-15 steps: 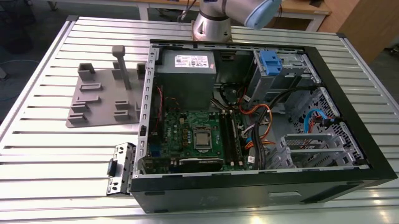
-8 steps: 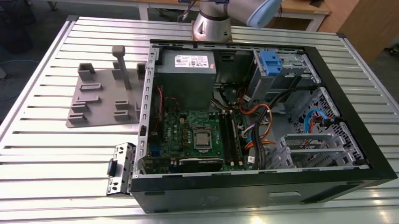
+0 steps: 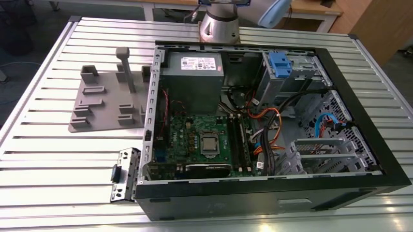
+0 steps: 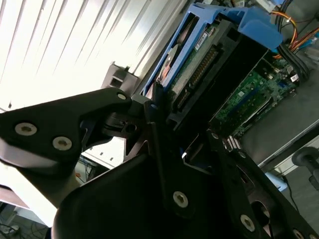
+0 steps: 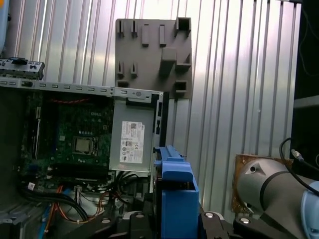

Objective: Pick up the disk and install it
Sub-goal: 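Pick up the disk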

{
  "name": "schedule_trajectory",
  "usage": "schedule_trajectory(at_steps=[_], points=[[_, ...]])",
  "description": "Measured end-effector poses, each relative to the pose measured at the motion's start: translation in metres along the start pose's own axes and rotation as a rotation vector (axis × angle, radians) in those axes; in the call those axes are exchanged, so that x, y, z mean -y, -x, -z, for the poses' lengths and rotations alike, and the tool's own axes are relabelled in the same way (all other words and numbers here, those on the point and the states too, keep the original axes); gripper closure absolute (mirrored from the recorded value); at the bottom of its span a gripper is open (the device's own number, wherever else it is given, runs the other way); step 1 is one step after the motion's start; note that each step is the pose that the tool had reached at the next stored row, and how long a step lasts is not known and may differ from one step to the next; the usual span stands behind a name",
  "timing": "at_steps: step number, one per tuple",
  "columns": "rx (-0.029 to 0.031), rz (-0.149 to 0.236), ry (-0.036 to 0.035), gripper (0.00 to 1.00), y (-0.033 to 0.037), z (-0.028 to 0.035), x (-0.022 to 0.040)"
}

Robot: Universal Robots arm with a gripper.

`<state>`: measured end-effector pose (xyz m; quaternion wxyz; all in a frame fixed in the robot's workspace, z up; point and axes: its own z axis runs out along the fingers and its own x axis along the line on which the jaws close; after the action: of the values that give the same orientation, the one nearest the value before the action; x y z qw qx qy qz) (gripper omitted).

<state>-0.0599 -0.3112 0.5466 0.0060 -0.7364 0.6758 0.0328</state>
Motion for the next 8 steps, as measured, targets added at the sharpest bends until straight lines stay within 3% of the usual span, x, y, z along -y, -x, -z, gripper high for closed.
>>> schedule_trajectory(at_steps=[8], points=[[-0.0001, 0.0, 0.0, 0.64, -0.004, 0.0, 0.0254]])
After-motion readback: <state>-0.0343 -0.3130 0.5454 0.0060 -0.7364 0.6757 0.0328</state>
